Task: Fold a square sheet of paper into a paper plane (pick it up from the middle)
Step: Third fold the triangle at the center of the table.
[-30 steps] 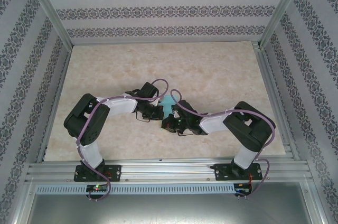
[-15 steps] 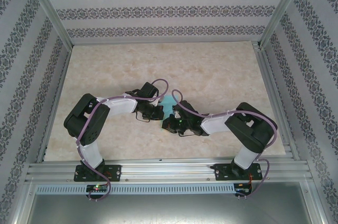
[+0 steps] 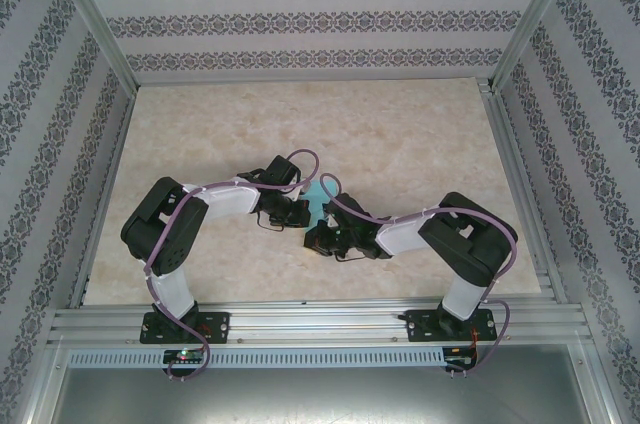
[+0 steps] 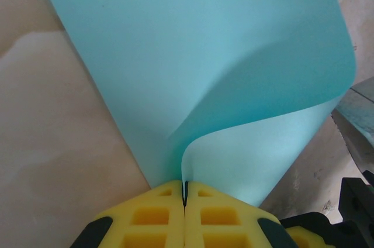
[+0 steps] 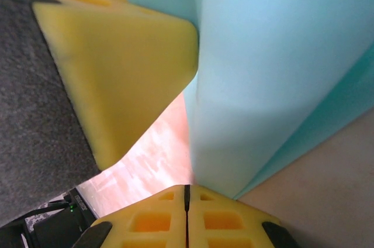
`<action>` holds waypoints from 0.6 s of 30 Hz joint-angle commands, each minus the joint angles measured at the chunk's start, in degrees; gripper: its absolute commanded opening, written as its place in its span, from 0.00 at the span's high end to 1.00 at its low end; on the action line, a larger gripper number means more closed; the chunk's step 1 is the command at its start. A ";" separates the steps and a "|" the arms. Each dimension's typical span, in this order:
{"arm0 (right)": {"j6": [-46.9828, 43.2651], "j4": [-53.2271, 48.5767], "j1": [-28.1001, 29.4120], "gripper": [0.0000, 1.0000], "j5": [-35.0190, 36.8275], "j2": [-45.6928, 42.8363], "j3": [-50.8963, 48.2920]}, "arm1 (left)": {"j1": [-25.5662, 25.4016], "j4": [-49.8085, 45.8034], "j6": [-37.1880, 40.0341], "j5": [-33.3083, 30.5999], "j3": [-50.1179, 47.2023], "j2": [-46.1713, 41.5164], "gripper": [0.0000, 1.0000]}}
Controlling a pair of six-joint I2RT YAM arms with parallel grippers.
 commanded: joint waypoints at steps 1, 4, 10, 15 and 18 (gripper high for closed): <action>0.69 -1.01 0.86 0.91 0.79 -1.56 -1.34 | 0.59 -2.00 0.88 -1.26 -2.04 1.56 0.93; -0.64 -2.91 -0.63 0.91 1.93 -6.49 -1.29 | 0.59 -2.11 0.97 -1.42 -2.22 1.39 0.93; -1.29 -1.68 -4.39 0.93 1.30 -6.56 -1.69 | 0.59 -2.47 1.21 -1.25 -1.79 1.55 0.93; -0.54 2.12 -6.66 0.93 -0.51 -4.21 -1.08 | 0.58 -3.35 1.81 -0.92 -0.89 1.92 0.93; -0.55 2.92 -7.12 0.93 -1.92 -2.62 0.21 | 0.59 -3.31 1.68 -0.52 -0.66 2.57 0.92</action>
